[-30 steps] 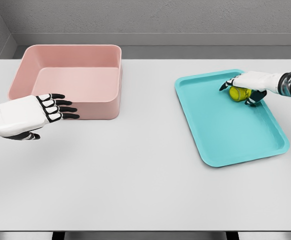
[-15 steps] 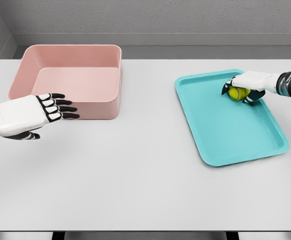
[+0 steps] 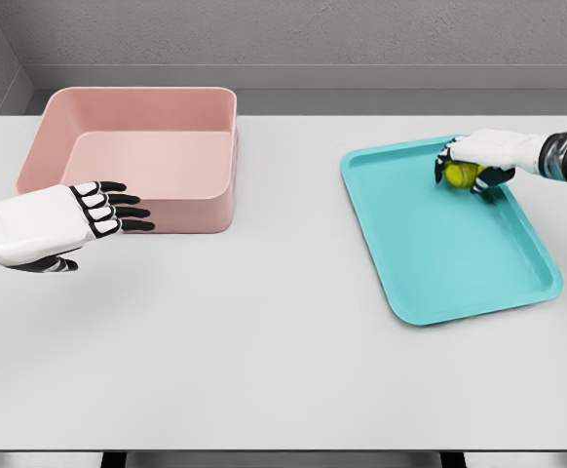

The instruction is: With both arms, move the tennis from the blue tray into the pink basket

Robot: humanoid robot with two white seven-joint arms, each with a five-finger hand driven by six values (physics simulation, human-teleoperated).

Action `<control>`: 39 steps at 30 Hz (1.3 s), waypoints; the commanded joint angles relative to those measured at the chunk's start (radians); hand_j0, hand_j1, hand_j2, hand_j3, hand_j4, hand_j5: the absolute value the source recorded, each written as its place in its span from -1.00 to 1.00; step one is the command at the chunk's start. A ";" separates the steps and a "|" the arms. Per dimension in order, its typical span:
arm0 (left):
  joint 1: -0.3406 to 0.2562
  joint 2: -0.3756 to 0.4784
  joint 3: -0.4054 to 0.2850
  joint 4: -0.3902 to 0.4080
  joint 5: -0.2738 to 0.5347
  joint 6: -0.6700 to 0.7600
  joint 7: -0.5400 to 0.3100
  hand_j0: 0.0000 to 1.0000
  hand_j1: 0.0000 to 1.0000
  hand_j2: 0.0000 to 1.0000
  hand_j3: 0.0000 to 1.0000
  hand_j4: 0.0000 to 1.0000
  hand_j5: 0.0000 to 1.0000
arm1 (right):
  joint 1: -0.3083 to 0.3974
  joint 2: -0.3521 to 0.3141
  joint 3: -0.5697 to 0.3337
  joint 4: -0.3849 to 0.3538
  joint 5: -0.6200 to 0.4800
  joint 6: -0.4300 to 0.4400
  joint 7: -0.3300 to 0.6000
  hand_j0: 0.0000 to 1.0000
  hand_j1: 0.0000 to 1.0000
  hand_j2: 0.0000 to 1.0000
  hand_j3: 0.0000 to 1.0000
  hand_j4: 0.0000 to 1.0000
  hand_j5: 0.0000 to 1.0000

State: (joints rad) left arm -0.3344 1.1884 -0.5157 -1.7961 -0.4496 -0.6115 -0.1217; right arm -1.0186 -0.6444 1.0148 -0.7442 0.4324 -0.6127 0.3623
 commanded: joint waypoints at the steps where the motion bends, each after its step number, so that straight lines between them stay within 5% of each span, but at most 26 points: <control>1: 0.000 0.002 0.000 0.000 0.006 0.001 0.001 1.00 1.00 1.00 1.00 1.00 1.00 | 0.000 -0.012 -0.004 -0.033 -0.006 0.002 0.000 -0.04 -0.04 -0.04 -0.04 -0.04 -0.04; 21: 0.000 0.000 0.000 0.000 0.005 0.001 0.001 1.00 1.00 1.00 1.00 1.00 1.00 | 0.032 -0.192 -0.025 -0.477 0.062 0.002 0.003 -0.11 -0.11 -0.11 -0.11 -0.11 -0.11; 39: 0.000 0.002 0.000 0.001 0.005 0.001 0.001 1.00 1.00 1.00 1.00 1.00 1.00 | 0.083 -0.270 -0.021 -0.937 0.163 0.002 0.003 -0.11 -0.11 -0.11 -0.11 -0.11 -0.11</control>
State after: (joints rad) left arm -0.3344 1.1881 -0.5158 -1.7947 -0.4511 -0.6115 -0.1217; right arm -0.9342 -0.9107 0.9942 -1.6377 0.5961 -0.6130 0.3666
